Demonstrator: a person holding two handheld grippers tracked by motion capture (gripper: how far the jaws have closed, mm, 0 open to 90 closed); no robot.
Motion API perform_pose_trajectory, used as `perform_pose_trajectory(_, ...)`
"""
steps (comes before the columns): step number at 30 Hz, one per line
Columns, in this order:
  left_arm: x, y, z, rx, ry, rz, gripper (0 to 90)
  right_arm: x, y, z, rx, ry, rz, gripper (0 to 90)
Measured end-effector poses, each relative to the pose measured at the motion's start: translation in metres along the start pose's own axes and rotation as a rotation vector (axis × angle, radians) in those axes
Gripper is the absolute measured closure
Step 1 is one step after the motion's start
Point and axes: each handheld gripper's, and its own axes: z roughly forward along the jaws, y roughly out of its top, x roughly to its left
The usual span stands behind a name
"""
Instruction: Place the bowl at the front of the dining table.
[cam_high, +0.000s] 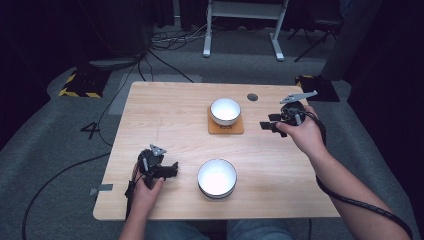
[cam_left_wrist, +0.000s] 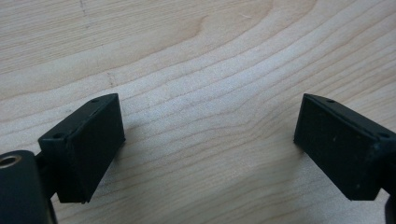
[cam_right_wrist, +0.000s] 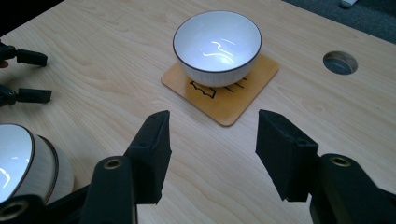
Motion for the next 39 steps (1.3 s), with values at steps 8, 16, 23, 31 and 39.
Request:
perform_pose_trajectory(8,0.001,0.0,0.0,0.002,0.009,-0.01,6.8,-0.008,-0.02,-0.012,0.002,-0.015,0.015,45.3)
perform_pose_trajectory(16,0.001,0.0,0.001,0.002,0.011,-0.012,6.3,-0.011,-0.043,-0.023,0.002,-0.032,0.024,44.3)
perform_pose_trajectory(23,0.001,0.0,0.001,0.002,0.011,-0.012,6.3,-0.011,-0.063,-0.032,0.008,-0.034,0.036,43.2)
perform_pose_trajectory(31,0.001,0.0,0.001,0.002,0.011,-0.012,6.3,-0.006,-0.092,-0.035,0.052,-0.038,0.045,42.3)
perform_pose_trajectory(39,0.001,0.0,0.001,0.002,0.011,-0.012,6.3,-0.003,-0.113,-0.028,0.156,-0.004,0.053,41.6)
